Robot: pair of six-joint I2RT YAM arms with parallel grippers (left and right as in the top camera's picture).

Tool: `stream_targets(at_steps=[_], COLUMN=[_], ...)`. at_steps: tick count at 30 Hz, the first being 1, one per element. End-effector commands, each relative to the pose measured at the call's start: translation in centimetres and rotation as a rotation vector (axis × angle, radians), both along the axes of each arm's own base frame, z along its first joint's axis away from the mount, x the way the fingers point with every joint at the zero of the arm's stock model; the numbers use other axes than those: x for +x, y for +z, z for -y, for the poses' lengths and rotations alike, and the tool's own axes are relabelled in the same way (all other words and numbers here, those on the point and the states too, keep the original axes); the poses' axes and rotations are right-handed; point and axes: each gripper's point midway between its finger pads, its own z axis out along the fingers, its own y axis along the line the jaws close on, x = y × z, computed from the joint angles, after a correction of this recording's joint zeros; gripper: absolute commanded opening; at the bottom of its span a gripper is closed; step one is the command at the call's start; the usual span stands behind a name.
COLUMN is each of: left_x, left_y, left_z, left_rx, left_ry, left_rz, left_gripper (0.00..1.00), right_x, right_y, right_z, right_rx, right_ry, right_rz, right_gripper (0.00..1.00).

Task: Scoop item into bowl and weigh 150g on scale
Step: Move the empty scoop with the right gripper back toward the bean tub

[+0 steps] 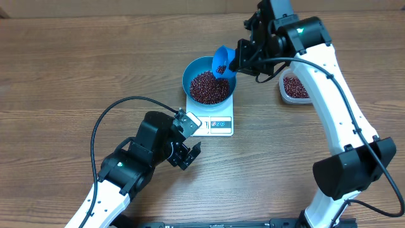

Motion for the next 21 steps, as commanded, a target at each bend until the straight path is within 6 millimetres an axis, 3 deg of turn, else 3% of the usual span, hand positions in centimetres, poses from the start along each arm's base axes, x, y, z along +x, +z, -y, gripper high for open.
stream_targets(at_steps=[1, 12, 21], left_x=[-0.1, -0.1, -0.1], left_y=[-0.2, -0.2, -0.2], left_z=[0.1, 0.1, 0.1], left_rx=[-0.007, -0.007, -0.007], left_ry=[-0.009, -0.009, -0.009], left_rz=[-0.009, -0.009, -0.009], left_gripper=[1.00, 1.00, 1.00], right_x=[-0.2, 1.4, 2.8], right_y=[3.2, 3.2, 3.1], right_z=[-0.1, 3.4, 7.5], right_rx=[0.080, 0.073, 0.061], right_ry=[0.020, -0.052, -0.139], right_rz=[0.062, 0.074, 0.085], right_gripper=[0.04, 0.04, 0.04])
